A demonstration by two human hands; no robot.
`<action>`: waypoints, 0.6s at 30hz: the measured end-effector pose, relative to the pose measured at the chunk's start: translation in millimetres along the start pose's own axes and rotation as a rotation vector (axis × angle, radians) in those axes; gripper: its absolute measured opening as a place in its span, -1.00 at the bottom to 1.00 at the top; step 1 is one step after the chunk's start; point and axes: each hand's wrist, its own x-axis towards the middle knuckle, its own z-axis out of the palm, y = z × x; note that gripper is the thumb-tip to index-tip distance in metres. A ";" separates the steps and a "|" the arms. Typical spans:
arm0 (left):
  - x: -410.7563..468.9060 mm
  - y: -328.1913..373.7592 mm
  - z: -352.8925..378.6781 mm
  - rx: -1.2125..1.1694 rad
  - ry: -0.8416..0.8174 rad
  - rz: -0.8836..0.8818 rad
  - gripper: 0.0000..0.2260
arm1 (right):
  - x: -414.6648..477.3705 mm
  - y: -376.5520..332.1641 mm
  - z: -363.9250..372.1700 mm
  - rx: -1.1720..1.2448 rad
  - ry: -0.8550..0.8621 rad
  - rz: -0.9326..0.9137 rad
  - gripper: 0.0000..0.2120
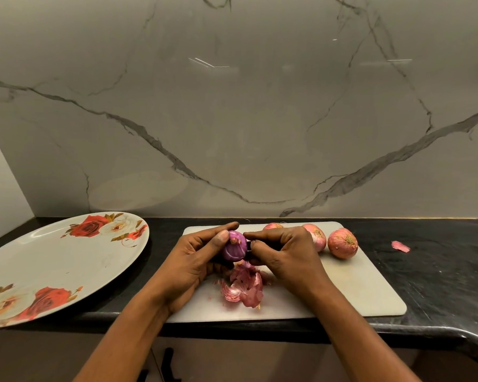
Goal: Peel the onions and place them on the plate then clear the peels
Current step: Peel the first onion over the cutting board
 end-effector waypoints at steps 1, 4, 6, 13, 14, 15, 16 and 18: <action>0.4 0.3 -0.2 -0.016 0.005 -0.002 -0.64 | 0.2 -0.2 0.3 -0.001 0.002 -0.002 -0.75; 1.2 0.7 0.1 -0.034 0.023 0.004 -0.65 | 0.6 0.2 0.9 -0.011 0.011 -0.008 -0.78; 1.2 0.7 0.3 -0.037 0.039 0.008 -0.65 | -0.7 -0.6 0.6 0.010 0.024 -0.013 -0.79; 1.1 0.5 -1.0 -0.030 0.040 0.016 -0.65 | -3.7 -7.7 -1.5 -0.017 -0.019 -0.105 -0.74; 0.8 0.6 -0.8 -0.034 0.034 0.015 -0.66 | -3.1 -7.2 -1.4 -0.026 -0.011 -0.111 -0.75; 0.7 0.7 -0.6 -0.035 0.030 0.014 -0.67 | -2.6 -6.7 -1.4 -0.035 -0.001 -0.114 -0.76; 0.6 0.7 -0.9 -0.033 0.029 0.012 -0.67 | -2.2 -5.9 -1.4 -0.045 0.011 -0.116 -0.77; 0.4 1.0 -0.5 -0.027 0.028 0.008 -0.68 | -2.2 -3.7 -1.2 -0.066 0.033 -0.122 -0.80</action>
